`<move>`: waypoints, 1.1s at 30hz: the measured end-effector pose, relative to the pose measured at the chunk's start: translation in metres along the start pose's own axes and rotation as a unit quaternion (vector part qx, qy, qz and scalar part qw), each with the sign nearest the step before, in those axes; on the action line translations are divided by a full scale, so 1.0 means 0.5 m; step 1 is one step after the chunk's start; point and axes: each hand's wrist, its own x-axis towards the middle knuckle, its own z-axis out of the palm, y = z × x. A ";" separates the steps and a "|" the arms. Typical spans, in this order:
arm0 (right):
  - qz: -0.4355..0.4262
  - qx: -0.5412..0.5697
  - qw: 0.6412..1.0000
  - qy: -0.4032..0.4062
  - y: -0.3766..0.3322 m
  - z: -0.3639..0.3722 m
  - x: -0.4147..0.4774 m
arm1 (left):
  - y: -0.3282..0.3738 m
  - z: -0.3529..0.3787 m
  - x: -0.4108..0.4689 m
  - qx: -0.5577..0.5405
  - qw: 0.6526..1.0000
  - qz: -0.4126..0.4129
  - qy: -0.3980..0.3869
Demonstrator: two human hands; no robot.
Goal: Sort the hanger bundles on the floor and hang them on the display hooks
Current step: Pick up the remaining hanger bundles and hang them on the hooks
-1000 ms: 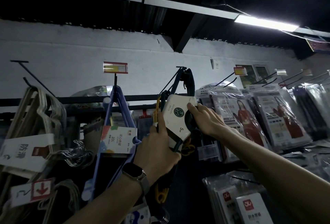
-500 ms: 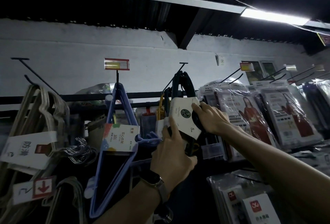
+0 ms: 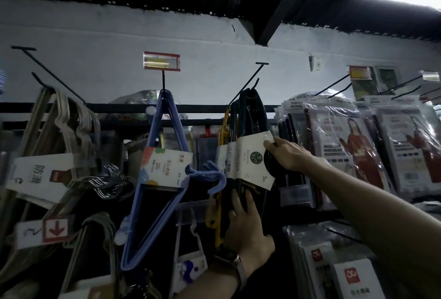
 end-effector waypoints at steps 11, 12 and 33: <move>-0.018 0.032 0.999 -0.038 0.015 0.045 0.062 | -0.034 0.022 0.028 0.019 0.998 -0.045 -0.036; -0.021 0.018 0.999 -0.035 0.019 0.045 0.059 | -0.032 0.019 0.023 0.021 0.998 -0.044 -0.043; -0.031 -0.133 0.987 0.084 -0.160 0.043 -0.518 | -0.139 -0.133 -0.255 -0.084 0.987 0.115 -0.071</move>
